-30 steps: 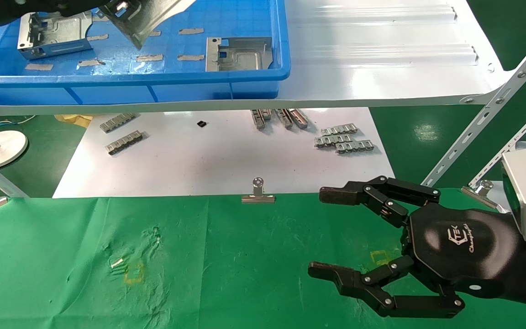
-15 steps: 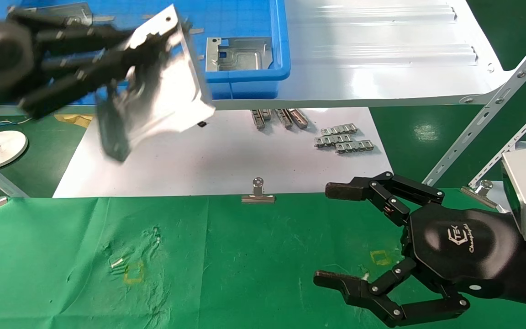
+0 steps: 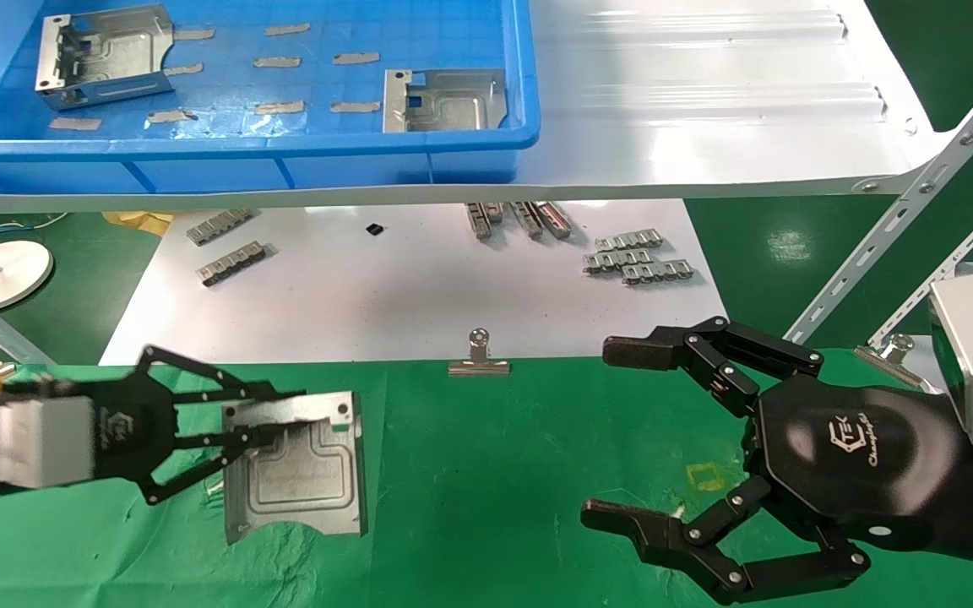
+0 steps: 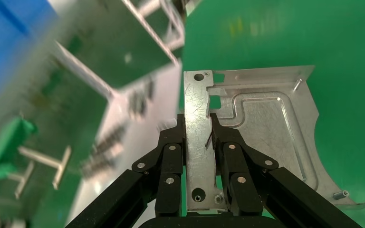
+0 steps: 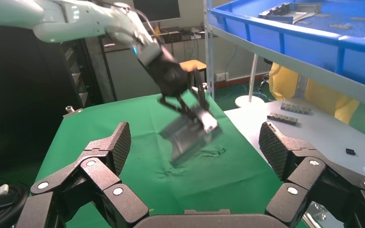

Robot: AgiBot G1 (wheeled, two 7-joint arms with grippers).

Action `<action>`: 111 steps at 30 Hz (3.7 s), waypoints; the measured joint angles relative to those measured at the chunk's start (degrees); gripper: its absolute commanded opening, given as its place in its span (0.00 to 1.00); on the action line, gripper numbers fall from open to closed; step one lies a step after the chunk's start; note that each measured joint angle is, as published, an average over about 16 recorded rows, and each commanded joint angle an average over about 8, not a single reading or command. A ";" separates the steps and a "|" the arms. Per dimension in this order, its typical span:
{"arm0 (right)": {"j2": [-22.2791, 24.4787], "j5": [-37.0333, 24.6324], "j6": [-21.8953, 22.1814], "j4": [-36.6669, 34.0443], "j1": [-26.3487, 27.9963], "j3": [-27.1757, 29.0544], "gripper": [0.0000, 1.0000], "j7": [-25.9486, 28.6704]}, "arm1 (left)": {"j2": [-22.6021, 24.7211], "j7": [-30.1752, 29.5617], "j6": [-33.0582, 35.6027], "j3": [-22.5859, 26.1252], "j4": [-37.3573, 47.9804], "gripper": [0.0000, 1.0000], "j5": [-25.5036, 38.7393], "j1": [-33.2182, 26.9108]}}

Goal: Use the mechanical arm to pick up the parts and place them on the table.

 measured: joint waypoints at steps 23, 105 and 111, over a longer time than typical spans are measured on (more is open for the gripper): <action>0.00 0.00 0.00 0.00 0.00 0.00 1.00 0.00 | 4.71 14.98 0.51 7.09 23.68 1.00 13.45 -7.78; 0.00 0.01 0.02 -0.02 -0.01 0.00 1.00 0.00 | -1.77 -35.82 -0.68 -12.83 -18.29 1.00 -6.24 13.68; 0.01 0.01 0.02 -0.02 -0.01 0.00 1.00 0.00 | -2.61 -40.77 -1.33 -15.45 -24.92 1.00 -7.70 16.31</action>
